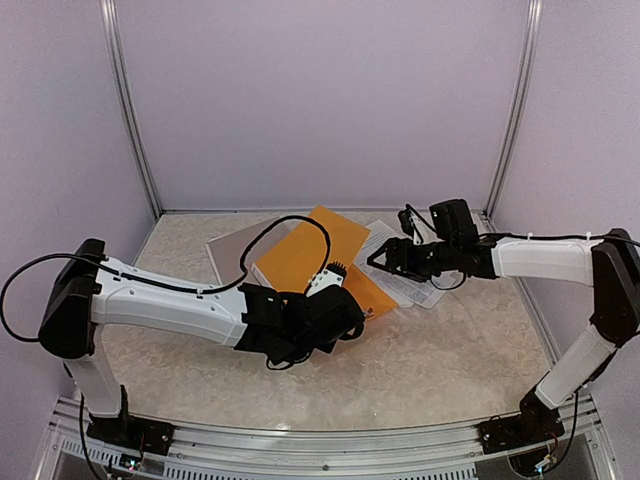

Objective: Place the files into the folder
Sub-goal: Pass from the left arm to the right

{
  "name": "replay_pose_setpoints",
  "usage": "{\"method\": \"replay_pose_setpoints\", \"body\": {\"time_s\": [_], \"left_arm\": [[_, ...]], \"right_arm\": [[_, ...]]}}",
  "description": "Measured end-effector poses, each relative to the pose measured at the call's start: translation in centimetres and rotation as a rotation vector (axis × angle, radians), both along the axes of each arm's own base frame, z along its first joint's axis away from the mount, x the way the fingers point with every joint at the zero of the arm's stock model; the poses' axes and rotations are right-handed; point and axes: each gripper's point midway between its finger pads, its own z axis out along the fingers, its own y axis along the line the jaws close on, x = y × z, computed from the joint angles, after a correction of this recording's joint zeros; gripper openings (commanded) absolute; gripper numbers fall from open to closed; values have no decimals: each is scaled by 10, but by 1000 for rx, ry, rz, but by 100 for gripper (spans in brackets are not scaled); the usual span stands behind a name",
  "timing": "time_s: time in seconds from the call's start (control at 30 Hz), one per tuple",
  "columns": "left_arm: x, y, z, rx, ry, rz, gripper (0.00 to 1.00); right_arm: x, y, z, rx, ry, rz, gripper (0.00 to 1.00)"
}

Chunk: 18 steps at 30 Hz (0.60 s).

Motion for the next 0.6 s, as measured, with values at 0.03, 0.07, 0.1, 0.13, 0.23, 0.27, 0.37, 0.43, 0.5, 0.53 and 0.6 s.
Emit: {"method": "replay_pose_setpoints", "body": {"time_s": [0.03, 0.07, 0.1, 0.13, 0.23, 0.27, 0.37, 0.43, 0.5, 0.53, 0.6], "left_arm": [[0, -1, 1, -2, -4, -5, 0], [1, -3, 2, -4, -9, -11, 0], [1, -4, 4, -6, -13, -15, 0], [2, -5, 4, -5, -16, -20, 0], [3, -7, 6, -4, -17, -29, 0], [3, -7, 6, -6, -16, -32, 0], [6, -10, 9, -15, -12, -37, 0], [8, -13, 11, -22, -12, -39, 0], [11, -17, 14, -33, -12, -44, 0], [12, -18, 15, -36, -12, -44, 0], [14, -23, 16, -43, -11, -47, 0]], "right_arm": [[-2, -1, -4, 1, 8, -1, 84], [-3, -1, -6, 6, 13, -3, 84], [-4, -2, -6, 10, 14, -5, 84], [-6, -3, -6, 13, 13, -8, 84], [-8, -7, 15, 34, -29, -24, 85], [-10, -10, 28, 46, -58, -31, 85], [-16, -17, 70, 92, -151, -49, 85], [-22, -22, 94, 124, -203, -58, 84], [-26, -26, 110, 148, -231, -65, 82], [-27, -26, 113, 153, -237, -68, 82], [-28, -26, 115, 157, -237, -72, 80]]}}
